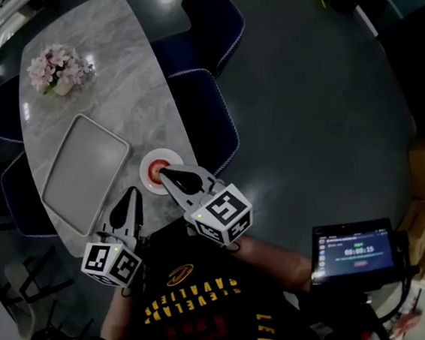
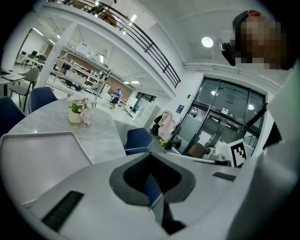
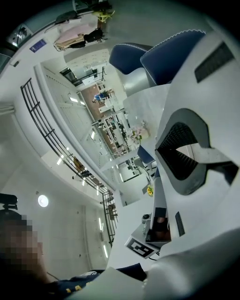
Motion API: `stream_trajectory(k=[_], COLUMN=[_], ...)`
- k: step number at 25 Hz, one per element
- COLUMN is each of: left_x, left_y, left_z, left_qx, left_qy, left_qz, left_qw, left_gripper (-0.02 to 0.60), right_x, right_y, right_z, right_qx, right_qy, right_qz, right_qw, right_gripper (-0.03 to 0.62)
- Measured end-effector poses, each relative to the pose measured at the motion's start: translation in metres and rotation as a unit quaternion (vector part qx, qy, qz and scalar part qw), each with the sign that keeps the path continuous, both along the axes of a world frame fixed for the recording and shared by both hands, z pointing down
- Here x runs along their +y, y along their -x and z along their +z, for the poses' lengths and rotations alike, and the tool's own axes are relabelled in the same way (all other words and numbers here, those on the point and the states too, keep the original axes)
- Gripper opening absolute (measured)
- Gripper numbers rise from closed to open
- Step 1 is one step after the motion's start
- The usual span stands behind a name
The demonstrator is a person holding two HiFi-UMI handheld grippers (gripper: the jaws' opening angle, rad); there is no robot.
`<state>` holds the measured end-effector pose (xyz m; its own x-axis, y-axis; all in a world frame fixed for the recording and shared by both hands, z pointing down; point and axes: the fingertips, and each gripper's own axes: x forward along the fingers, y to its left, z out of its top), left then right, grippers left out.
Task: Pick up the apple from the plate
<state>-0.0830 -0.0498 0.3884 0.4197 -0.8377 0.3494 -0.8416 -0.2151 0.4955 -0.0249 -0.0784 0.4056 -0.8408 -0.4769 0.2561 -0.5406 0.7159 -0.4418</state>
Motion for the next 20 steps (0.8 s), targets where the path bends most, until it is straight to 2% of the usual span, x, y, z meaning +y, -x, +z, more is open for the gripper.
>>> stream_trajectory(k=[3, 8, 12, 16, 20], left_x=[0.006, 0.048, 0.053, 0.050, 0.050], left_y=[-0.007, -0.047, -0.048, -0.045, -0.054], left_z=[-0.014, -0.061, -0.076, -0.094, -0.093], left_qx=[-0.008, -0.036, -0.047, -0.055, -0.061], left_qy=[-0.019, -0.069, -0.093, -0.133, -0.151], left_qz=[-0.002, -0.001, 0.001, -0.015, -0.019], left_qw=[0.9998, 0.9970, 0.9946, 0.9894, 0.9865], left_gripper=[0.002, 0.002, 0.002, 0.002, 0.002], right_x=[0.007, 0.044, 0.048, 0.046, 0.048], right_y=[-0.006, -0.043, -0.048, -0.044, -0.044], right_z=[-0.017, -0.071, -0.085, -0.101, -0.101], right_qx=[-0.005, -0.013, -0.014, -0.027, -0.035], right_qy=[-0.025, -0.080, -0.101, -0.139, -0.158], right_qz=[-0.004, -0.015, -0.017, -0.031, -0.040], right_qw=[1.000, 0.997, 0.995, 0.989, 0.986], right_gripper=[0.006, 0.005, 0.005, 0.005, 0.005])
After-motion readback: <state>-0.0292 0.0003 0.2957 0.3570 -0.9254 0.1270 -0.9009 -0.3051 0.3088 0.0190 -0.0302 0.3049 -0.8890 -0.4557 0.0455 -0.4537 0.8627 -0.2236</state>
